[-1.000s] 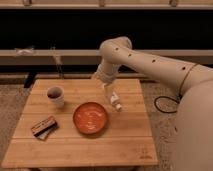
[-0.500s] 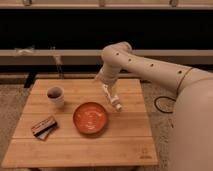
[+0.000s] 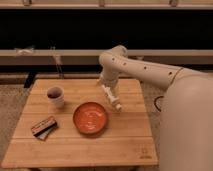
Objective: Place the bottle in the ceramic bowl
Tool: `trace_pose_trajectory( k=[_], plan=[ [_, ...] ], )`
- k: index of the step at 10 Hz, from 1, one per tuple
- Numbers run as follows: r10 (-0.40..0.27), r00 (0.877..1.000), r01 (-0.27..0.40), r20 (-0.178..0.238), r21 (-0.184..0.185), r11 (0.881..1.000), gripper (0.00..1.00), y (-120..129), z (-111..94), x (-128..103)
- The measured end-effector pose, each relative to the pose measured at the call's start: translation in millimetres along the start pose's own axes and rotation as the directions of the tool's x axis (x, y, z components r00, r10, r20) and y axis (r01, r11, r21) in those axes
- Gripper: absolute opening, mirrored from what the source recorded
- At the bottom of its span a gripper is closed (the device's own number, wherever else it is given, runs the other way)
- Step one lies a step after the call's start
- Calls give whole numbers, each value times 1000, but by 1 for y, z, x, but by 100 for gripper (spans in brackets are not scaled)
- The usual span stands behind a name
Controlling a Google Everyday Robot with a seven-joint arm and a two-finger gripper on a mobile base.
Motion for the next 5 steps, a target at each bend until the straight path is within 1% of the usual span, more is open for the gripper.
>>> trace_pose_trajectory(
  k=[1, 4, 5],
  plan=[
    [-30, 999, 30, -17, -18, 999, 80, 3, 8, 5],
    [-91, 995, 89, -42, -42, 995, 80, 8, 21, 14],
    [-117, 992, 114, -50, -49, 992, 80, 12, 30, 19]
  ],
)
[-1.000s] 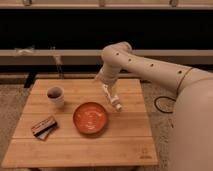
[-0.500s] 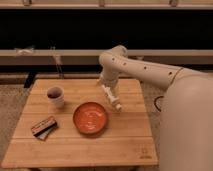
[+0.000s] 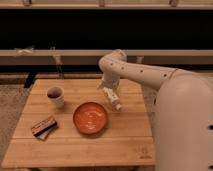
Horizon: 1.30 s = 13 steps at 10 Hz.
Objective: Place the bottle in the ceramic bowl
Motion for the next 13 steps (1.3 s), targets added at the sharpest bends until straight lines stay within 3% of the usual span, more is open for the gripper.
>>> trace_pose_trajectory(
  k=[3, 7, 13],
  plan=[
    [-80, 997, 80, -15, 4, 997, 80, -1, 21, 5],
    [-176, 984, 177, -28, 20, 984, 80, -1, 51, 15],
    [-240, 970, 241, -39, 16, 970, 80, 7, 99, 36]
  ],
)
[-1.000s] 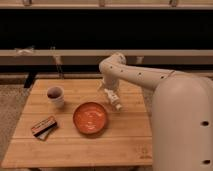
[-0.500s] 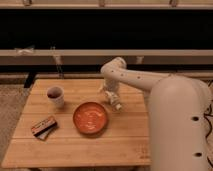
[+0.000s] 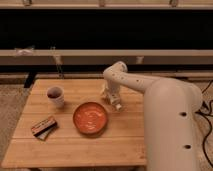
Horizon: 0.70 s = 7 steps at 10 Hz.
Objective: Place the bottle in the ceramic bowl
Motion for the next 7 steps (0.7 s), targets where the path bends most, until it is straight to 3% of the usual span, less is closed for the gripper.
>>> trace_pose_trajectory(
  k=[2, 4, 7],
  plan=[
    [-2, 1000, 2, 6, -7, 1000, 73, 0, 10, 3],
    [1, 1000, 0, 13, -15, 1000, 53, 1, 8, 4],
    [-3, 1000, 4, 10, -25, 1000, 23, 3, -17, 6]
  ],
)
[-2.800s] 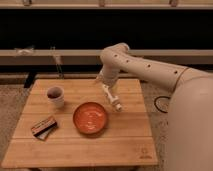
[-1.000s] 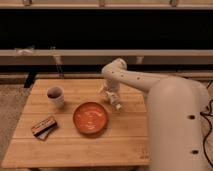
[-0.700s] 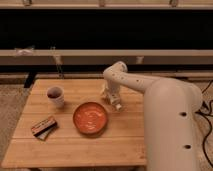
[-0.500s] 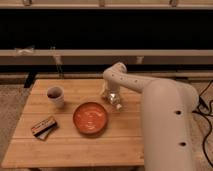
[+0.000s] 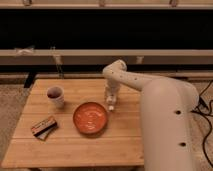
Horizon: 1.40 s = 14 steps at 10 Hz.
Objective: Place the bottle in the ceramic bowl
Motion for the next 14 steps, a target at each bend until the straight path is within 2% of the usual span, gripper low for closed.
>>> trace_pose_trajectory(
  k=[2, 3, 7, 9, 10, 12, 14],
  plan=[
    [-17, 1000, 17, -1, -2, 1000, 4, -2, -21, -6],
    [-32, 999, 32, -5, -2, 999, 0, -4, -32, -9],
    [-99, 995, 99, 7, -3, 995, 0, -10, -80, -23],
    [-123, 992, 123, 25, 6, 992, 0, -20, -100, -41],
    [-124, 991, 123, 42, 11, 992, 0, -29, -116, -57],
    [-76, 995, 77, 71, 0, 997, 0, -46, -133, -85],
    [-4, 995, 7, 99, -33, 999, 0, -68, -144, -111]
  ],
)
